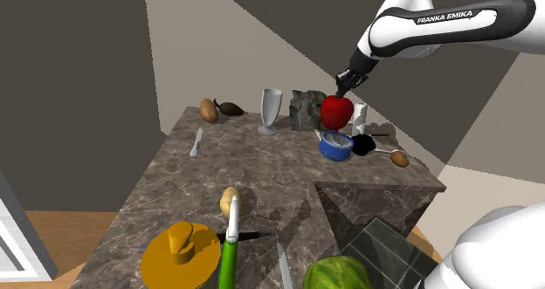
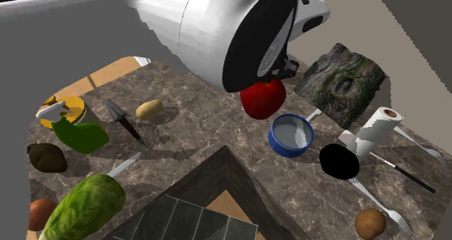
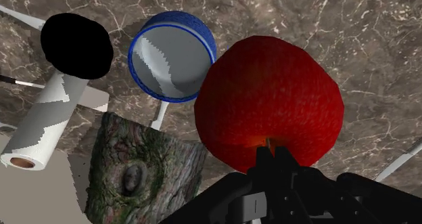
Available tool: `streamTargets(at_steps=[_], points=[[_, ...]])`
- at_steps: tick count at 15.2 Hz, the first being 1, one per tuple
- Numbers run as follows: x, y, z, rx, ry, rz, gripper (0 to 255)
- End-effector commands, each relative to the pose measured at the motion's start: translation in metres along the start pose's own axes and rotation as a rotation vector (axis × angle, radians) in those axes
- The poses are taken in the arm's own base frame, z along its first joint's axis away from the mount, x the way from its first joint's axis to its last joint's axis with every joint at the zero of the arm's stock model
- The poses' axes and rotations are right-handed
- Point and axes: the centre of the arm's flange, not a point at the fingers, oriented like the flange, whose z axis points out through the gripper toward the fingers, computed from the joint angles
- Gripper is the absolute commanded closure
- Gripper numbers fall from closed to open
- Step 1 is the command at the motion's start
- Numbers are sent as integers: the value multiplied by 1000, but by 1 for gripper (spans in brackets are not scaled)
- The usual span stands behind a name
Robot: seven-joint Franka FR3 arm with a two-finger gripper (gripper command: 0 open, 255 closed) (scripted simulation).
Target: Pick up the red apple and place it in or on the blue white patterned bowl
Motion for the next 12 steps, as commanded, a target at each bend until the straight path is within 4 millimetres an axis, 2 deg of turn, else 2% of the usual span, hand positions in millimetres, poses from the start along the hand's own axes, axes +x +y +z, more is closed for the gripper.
streamTargets(at_steps=[1, 9, 12], points=[[9, 24, -4, 0, 0, -1, 255], [49, 122, -28, 0, 0, -1, 255], [43, 122, -14, 0, 0, -1, 255]])
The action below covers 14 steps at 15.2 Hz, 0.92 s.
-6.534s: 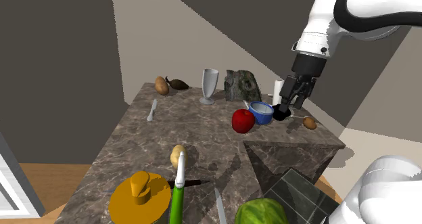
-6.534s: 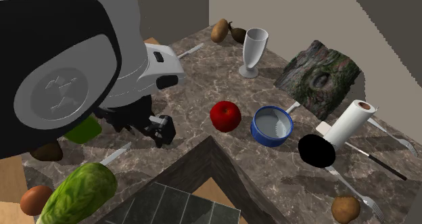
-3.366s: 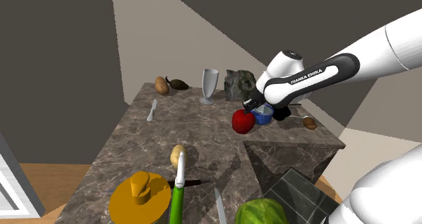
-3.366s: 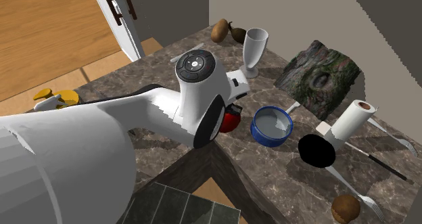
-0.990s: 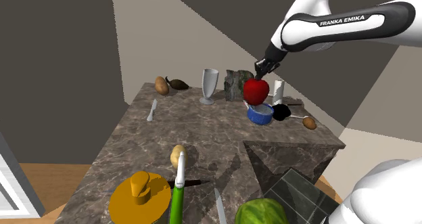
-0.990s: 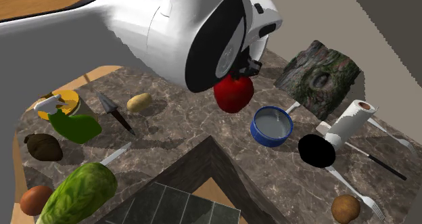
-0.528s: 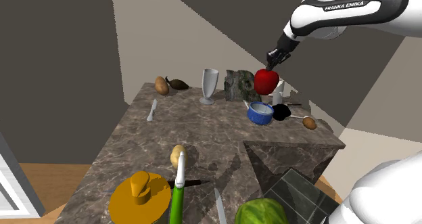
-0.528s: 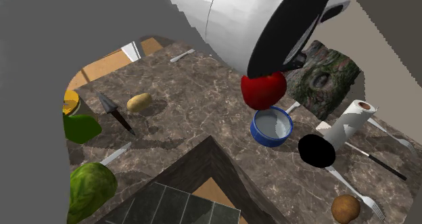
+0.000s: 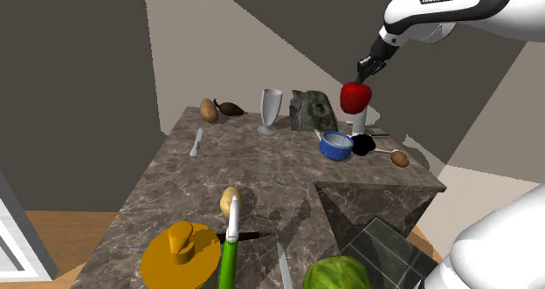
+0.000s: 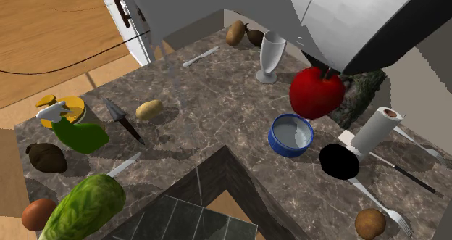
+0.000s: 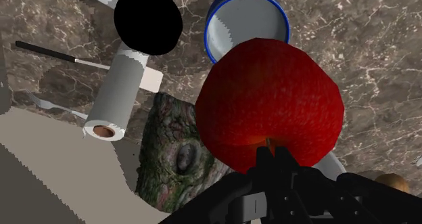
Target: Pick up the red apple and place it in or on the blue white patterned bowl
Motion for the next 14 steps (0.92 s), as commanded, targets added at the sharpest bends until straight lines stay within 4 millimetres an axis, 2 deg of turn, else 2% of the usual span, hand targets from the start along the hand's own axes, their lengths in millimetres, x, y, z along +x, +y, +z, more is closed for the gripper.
streamTargets(at_steps=[1, 14], points=[[-3, 1, 9, 0, 0, -1, 255], [-31, -2, 72, 0, 0, -1, 255]])
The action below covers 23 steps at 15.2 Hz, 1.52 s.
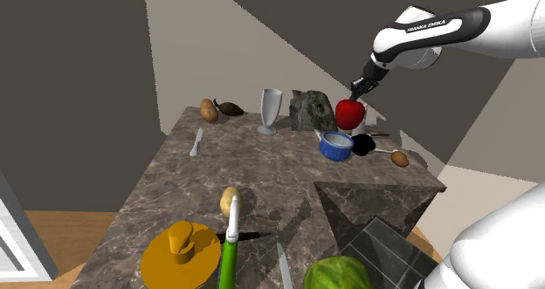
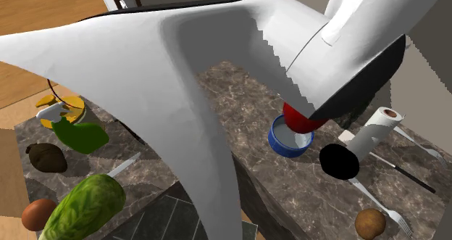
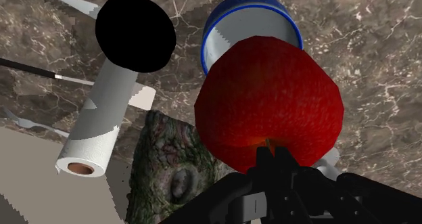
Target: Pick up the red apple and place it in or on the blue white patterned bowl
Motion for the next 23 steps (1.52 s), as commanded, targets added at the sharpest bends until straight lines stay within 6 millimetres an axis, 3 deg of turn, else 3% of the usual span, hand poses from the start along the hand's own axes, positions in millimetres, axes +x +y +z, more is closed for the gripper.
streamTargets(at_steps=[1, 10, 18, 19, 23], points=[[-5, 0, 9, 0, 1, 0, 255], [-24, -2, 52, 0, 1, 0, 255], [-25, -2, 54, 0, 1, 0, 255], [-25, -2, 54, 0, 1, 0, 0], [-25, -2, 54, 0, 1, 0, 0]])
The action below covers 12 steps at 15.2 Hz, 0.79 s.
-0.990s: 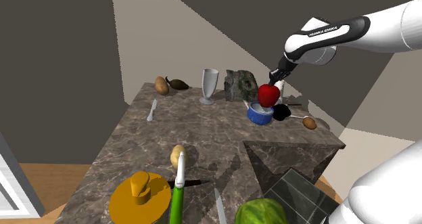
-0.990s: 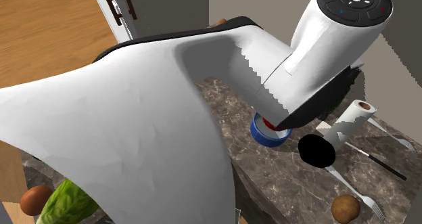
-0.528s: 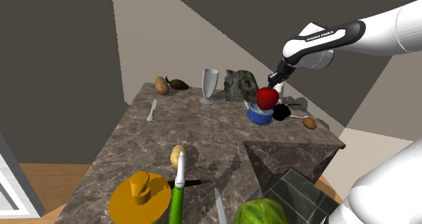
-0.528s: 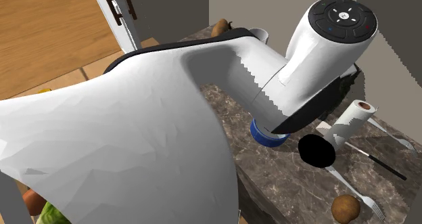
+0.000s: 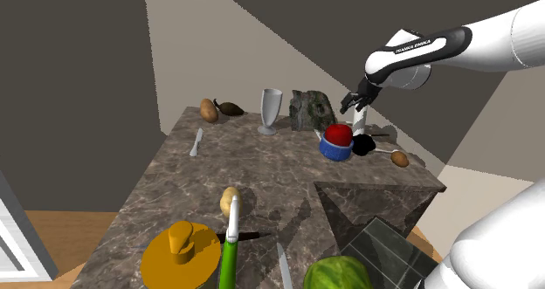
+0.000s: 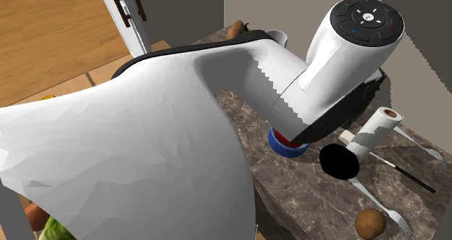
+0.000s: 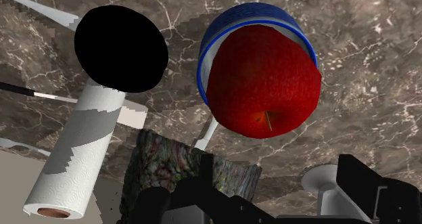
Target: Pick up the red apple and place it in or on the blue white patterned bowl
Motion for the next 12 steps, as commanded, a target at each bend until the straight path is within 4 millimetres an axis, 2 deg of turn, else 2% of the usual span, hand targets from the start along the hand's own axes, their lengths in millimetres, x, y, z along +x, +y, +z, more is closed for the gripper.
streamTargets(at_steps=[1, 5, 12], points=[[0, 0, 0, 0, 0, 0, 0], [0, 0, -50, 0, 0, 0, 0], [0, 0, -50, 0, 0, 0, 0]])
